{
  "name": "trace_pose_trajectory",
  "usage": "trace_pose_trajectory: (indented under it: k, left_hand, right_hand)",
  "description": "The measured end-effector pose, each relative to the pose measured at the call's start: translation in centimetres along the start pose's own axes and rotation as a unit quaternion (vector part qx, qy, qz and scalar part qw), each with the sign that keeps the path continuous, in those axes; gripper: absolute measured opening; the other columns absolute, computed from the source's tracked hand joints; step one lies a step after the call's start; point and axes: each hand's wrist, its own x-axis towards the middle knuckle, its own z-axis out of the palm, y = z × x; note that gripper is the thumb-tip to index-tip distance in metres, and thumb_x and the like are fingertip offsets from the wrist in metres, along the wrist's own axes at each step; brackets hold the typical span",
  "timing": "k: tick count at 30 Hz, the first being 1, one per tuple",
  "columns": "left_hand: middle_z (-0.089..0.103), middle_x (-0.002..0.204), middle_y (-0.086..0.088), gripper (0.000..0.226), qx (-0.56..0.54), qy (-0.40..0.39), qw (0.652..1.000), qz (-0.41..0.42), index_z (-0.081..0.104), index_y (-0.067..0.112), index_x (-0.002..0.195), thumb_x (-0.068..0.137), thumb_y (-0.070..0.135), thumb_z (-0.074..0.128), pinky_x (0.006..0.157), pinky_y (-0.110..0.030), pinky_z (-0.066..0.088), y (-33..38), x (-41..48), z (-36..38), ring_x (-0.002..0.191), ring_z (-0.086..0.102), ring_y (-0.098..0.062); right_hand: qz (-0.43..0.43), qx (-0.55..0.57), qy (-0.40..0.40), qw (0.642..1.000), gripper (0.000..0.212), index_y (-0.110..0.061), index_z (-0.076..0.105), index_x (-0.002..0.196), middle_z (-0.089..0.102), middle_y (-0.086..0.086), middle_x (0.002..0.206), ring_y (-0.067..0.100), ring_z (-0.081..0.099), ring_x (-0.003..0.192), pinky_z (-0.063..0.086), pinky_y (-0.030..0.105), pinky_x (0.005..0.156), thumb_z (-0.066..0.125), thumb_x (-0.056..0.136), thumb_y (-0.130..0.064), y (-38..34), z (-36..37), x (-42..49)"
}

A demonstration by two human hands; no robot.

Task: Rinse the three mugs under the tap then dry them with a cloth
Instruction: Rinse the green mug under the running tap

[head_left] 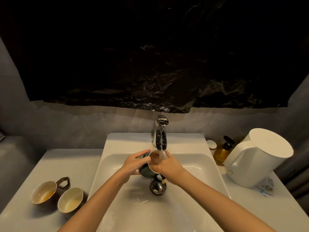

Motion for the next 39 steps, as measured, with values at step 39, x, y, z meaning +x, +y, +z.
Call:
trace_pose_trajectory:
  k: [39]
  left_hand:
    - [0.063, 0.112, -0.007, 0.04, -0.122, 0.067, 0.989, 0.041, 0.06, 0.033, 0.11, 0.081, 0.007, 0.068, 0.074, -0.038, 0.059, -1.4, -0.7, 1.0, 0.102, 0.062, -0.026]
  right_hand:
    - [0.041, 0.055, 0.022, 0.997, 0.036, -0.021, 0.063, 0.112, 0.072, 0.003, 0.091, 0.03, 0.065, 0.091, 0.047, 0.033, 0.062, 0.068, 0.079, -0.009, -1.7, -1.0, -1.0]
